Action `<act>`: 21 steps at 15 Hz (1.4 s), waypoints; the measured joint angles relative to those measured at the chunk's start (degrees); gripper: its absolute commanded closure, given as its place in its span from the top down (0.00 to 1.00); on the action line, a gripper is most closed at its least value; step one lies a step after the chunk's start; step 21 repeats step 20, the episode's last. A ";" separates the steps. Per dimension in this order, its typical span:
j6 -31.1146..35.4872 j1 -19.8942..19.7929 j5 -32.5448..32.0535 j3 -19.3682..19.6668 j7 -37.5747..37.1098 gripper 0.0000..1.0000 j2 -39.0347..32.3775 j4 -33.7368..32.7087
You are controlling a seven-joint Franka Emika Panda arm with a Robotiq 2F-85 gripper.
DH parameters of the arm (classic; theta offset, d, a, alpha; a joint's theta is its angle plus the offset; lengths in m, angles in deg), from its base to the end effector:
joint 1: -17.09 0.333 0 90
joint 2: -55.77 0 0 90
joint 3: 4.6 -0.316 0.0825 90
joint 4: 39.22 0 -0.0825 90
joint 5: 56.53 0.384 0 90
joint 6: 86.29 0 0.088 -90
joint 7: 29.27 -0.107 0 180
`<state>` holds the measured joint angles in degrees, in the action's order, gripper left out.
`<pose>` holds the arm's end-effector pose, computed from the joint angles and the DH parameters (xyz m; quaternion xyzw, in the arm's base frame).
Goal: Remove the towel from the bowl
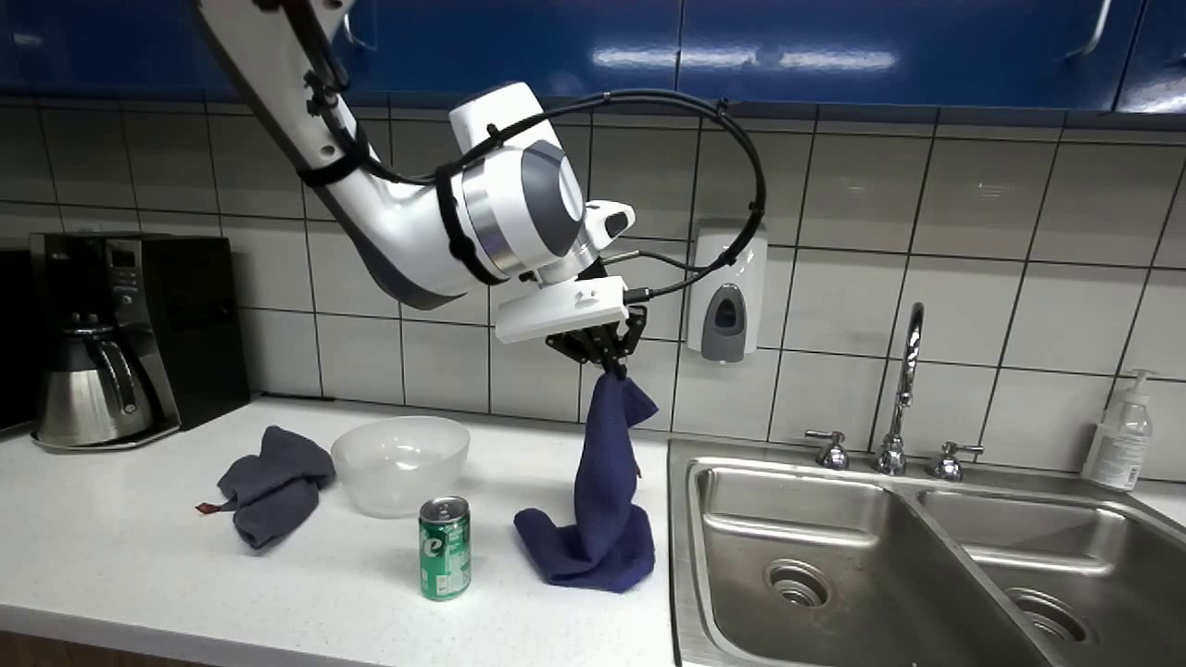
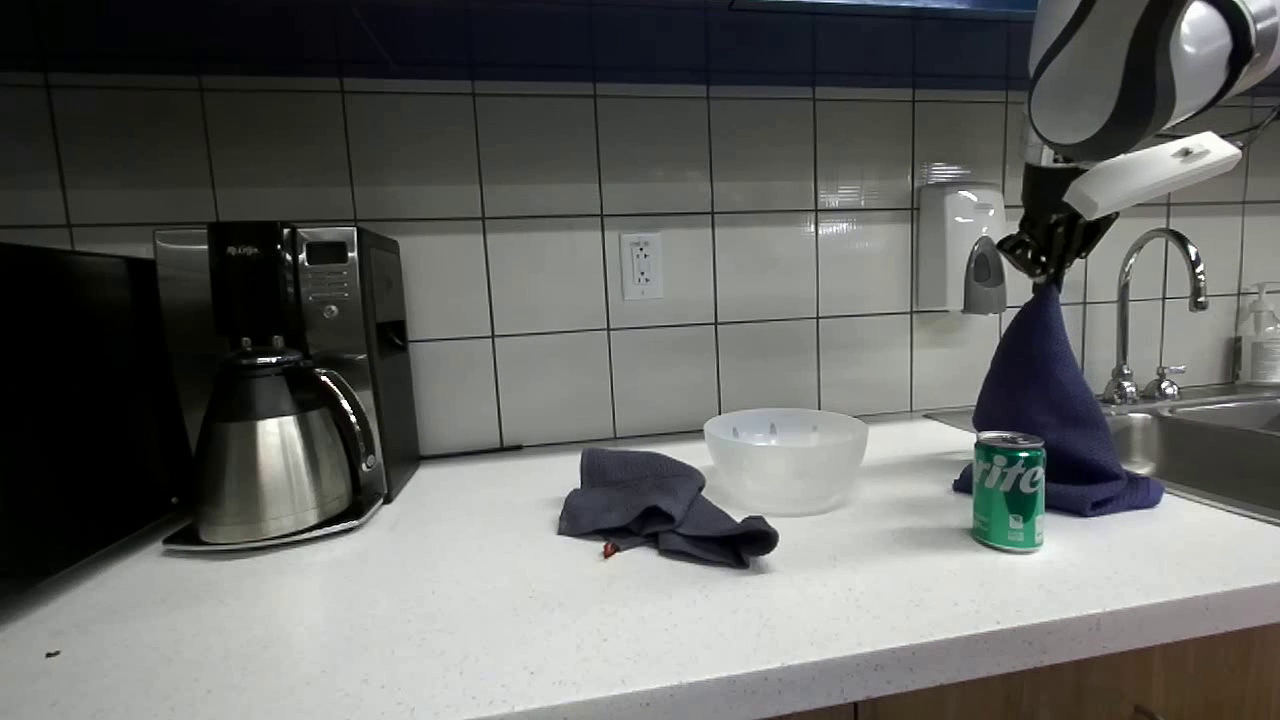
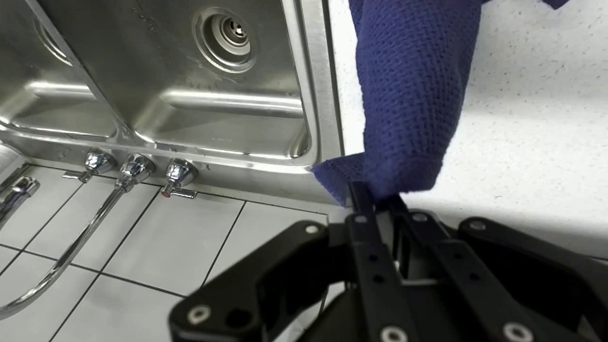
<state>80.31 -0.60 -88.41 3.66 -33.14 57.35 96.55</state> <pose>0.4922 -0.2040 0.3929 0.9539 -0.0074 0.2381 0.1828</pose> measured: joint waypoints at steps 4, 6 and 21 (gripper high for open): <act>-2.64 0.69 0.30 -0.19 0.01 0.73 0.21 1.35; -4.61 1.54 0.53 -0.23 0.01 0.87 1.12 2.40; -28.36 7.92 11.61 -0.74 5.40 1.00 19.76 13.00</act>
